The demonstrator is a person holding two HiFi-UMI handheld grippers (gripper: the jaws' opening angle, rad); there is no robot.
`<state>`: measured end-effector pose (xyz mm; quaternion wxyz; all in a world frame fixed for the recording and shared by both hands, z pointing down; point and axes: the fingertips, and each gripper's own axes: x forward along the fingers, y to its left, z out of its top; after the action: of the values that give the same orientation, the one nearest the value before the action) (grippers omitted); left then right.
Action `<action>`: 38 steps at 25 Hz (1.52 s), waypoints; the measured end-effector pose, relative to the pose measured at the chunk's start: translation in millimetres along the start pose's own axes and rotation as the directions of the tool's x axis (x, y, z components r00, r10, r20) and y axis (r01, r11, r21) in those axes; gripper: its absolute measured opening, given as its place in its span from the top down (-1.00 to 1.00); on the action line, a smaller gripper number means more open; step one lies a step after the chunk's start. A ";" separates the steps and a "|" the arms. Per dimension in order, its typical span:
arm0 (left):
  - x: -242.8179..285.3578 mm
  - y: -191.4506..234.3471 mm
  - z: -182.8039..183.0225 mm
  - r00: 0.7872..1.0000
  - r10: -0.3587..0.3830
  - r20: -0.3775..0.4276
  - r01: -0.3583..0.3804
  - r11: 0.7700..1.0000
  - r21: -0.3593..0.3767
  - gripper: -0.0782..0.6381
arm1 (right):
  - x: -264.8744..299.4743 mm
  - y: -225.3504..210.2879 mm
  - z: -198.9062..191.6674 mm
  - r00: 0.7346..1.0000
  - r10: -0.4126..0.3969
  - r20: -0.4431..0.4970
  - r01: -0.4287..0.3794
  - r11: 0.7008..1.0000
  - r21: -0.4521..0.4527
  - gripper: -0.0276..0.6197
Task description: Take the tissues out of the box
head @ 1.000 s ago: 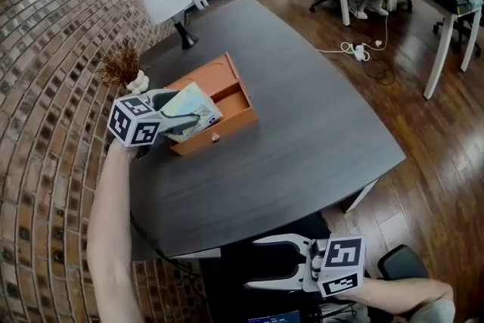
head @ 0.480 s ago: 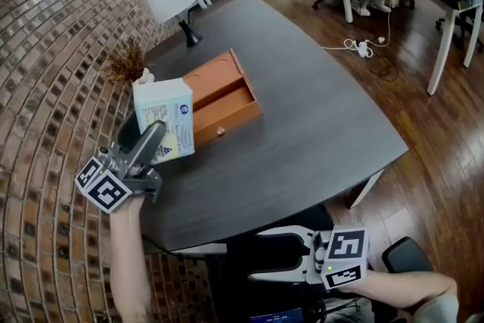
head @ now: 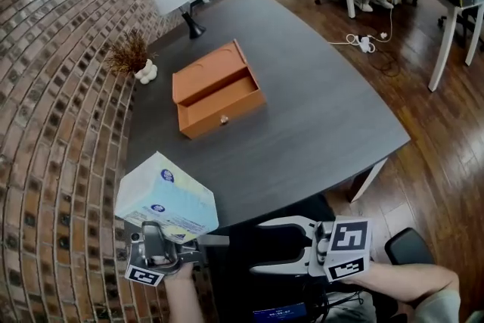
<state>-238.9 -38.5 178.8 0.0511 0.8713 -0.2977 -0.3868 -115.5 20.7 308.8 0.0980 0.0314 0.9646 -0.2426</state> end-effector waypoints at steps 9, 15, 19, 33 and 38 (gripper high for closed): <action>-56.5 -21.8 -11.6 0.996 0.024 0.089 -0.020 0.999 -0.037 -0.26 | 0.7 9.2 -3.1 1.000 0.022 -0.017 -0.023 0.999 -0.045 -0.09; -77.8 -18.8 -25.3 0.997 0.053 0.047 -0.048 0.993 -0.110 -0.26 | 3.5 12.6 -6.3 1.000 0.025 -0.006 -0.025 0.997 -0.070 -0.09; -81.4 -21.7 -28.0 0.997 0.042 0.070 -0.035 0.995 -0.094 -0.26 | -2.7 11.8 -7.1 0.999 0.015 -0.043 -0.019 0.996 -0.084 -0.09; -85.8 -19.3 -25.1 0.994 0.041 0.104 -0.025 0.988 -0.153 -0.26 | -0.2 11.9 -15.0 0.998 0.005 -0.057 -0.011 0.996 -0.094 -0.09; -81.4 -22.1 -27.6 0.993 0.040 0.111 -0.022 0.987 -0.158 -0.26 | -5.2 13.2 -13.2 0.998 0.011 -0.061 -0.017 0.995 -0.094 -0.09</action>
<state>-251.5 21.1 243.3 0.1083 0.8364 -0.2825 -0.4570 -111.4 38.5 315.2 0.0721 0.0407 0.9773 -0.1950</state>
